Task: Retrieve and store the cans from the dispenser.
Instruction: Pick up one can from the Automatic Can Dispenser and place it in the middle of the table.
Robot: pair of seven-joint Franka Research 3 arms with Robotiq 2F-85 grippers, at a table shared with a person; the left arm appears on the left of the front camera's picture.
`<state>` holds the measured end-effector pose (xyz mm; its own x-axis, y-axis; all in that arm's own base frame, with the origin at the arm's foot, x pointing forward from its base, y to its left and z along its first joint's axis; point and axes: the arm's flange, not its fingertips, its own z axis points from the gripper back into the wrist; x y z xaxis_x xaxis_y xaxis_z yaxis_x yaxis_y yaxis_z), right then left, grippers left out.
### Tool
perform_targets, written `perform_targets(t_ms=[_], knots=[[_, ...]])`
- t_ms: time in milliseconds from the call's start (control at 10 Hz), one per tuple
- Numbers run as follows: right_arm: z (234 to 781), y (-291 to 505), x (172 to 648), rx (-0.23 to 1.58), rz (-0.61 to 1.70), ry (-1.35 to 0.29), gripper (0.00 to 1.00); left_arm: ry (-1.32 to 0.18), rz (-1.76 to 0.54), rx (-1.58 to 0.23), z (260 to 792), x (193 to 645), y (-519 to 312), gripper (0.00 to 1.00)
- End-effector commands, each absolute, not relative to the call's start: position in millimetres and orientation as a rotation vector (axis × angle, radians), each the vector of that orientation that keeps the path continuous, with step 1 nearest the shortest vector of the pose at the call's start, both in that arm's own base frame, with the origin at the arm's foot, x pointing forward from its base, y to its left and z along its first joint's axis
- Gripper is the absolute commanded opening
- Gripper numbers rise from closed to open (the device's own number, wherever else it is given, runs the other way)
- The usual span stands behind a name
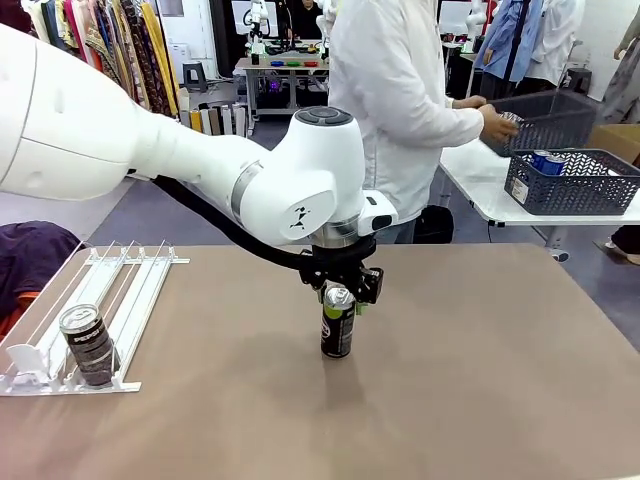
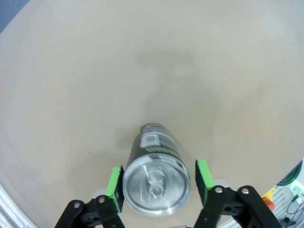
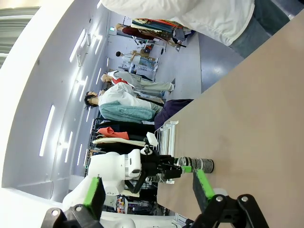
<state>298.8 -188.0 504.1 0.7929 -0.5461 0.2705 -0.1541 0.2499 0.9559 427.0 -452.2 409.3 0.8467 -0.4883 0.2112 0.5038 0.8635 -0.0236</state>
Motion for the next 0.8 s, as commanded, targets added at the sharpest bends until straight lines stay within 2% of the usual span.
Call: perform_targets(t_ms=[0, 300, 700], knots=[[507, -188, 302, 1.330, -0.282, -0.670, 1.00, -0.200, -0.505, -0.080, 417, 429, -450, 1.00], [507, -188, 302, 1.330, -0.282, -0.670, 1.00, -0.226, -0.489, -0.133, 443, 429, -440, 1.00], [507, -188, 302, 1.330, -0.282, -0.670, 1.00, -0.203, -0.464, -0.237, 514, 428, -383, 1.00]])
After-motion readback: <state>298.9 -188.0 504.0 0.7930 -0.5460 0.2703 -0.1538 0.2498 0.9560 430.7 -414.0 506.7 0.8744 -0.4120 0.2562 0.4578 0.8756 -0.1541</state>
